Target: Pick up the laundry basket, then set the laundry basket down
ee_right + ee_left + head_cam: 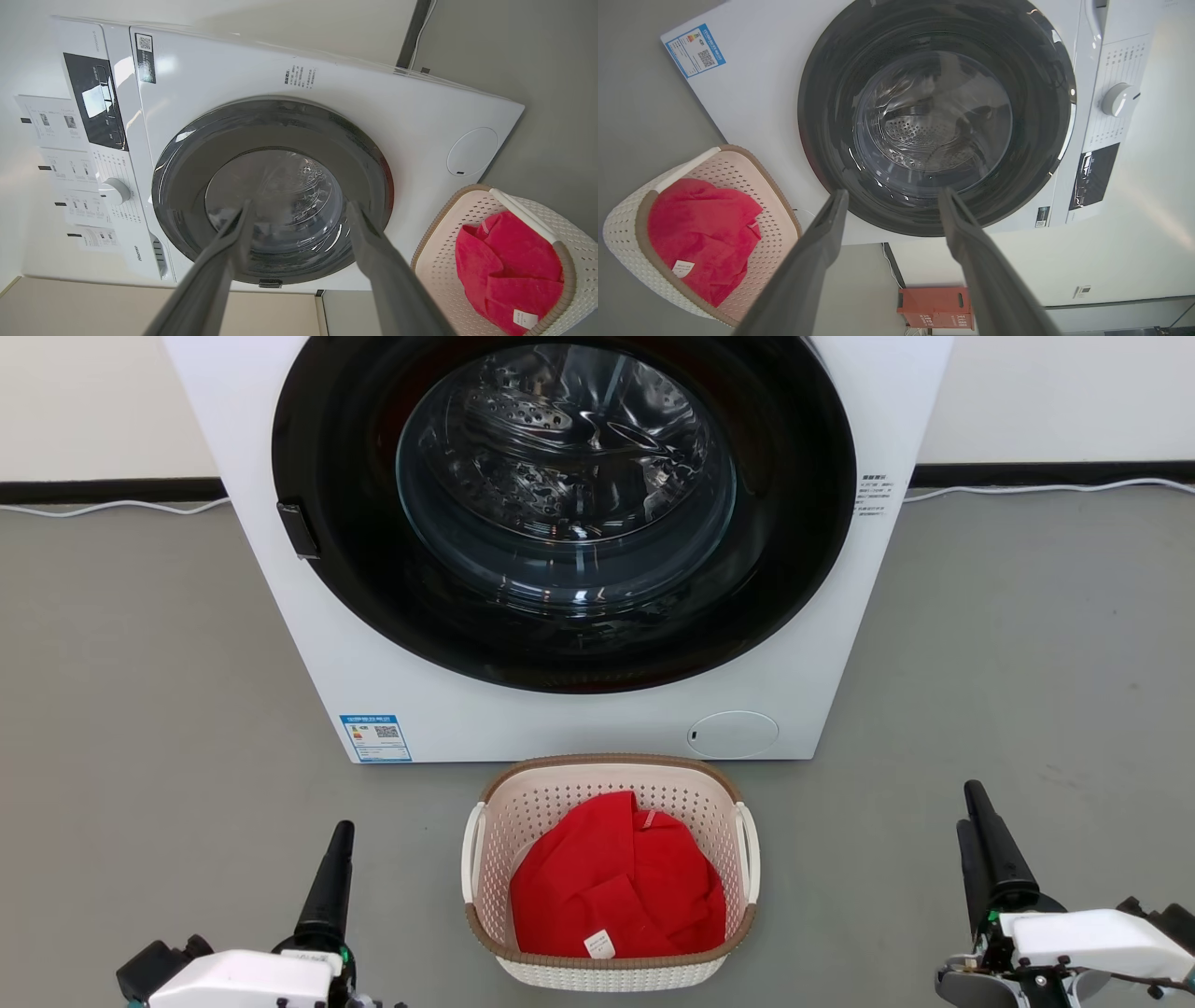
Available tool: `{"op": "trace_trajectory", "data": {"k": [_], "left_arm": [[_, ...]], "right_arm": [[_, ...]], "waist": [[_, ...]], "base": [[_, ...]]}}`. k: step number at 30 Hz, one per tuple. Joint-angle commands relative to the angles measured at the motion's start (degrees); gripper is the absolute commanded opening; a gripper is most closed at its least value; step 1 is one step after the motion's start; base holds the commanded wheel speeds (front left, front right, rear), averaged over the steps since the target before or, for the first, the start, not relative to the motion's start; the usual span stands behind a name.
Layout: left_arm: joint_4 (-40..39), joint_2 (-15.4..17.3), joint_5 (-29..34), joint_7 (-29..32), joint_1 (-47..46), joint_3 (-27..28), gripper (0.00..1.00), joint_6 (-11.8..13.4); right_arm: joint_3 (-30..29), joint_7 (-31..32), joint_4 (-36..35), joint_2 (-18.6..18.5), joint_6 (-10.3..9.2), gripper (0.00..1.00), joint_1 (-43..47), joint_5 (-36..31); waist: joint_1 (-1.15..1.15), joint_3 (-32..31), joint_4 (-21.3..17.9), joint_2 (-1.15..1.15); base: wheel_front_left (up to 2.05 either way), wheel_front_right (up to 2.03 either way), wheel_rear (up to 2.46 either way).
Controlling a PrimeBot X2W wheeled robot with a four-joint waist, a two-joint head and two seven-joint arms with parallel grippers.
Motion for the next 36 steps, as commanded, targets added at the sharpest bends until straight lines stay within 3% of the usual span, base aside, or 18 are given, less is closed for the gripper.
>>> {"op": "trace_trajectory", "data": {"k": [1, 20, 36], "left_arm": [[-1.98, 0.66, 1.72, -0.58, -3.14, 0.18, 1.00, -0.20], [-1.33, 1.14, 19.04, -3.77, -4.37, -0.90, 1.00, -0.26], [0.77, 0.72, 35.32, -6.46, -5.62, -1.08, 1.00, 0.74]], "right_arm": [[0.75, -0.77, -2.28, -0.98, 0.18, 1.00, -2.67, -1.68], [5.12, -3.96, -4.04, -3.00, 0.25, 1.00, -3.92, -15.52], [6.76, -6.65, -3.67, -3.91, 0.31, 1.00, -4.87, -32.84]], "waist": [[-0.01, 0.00, -0.01, 0.00], [-0.01, -0.06, -0.19, 0.00], [-0.01, 0.00, -0.36, 0.00]], "base": [[0.00, 0.00, 0.00], [0.00, 0.00, 0.00], [0.00, 0.00, 0.00]]}}
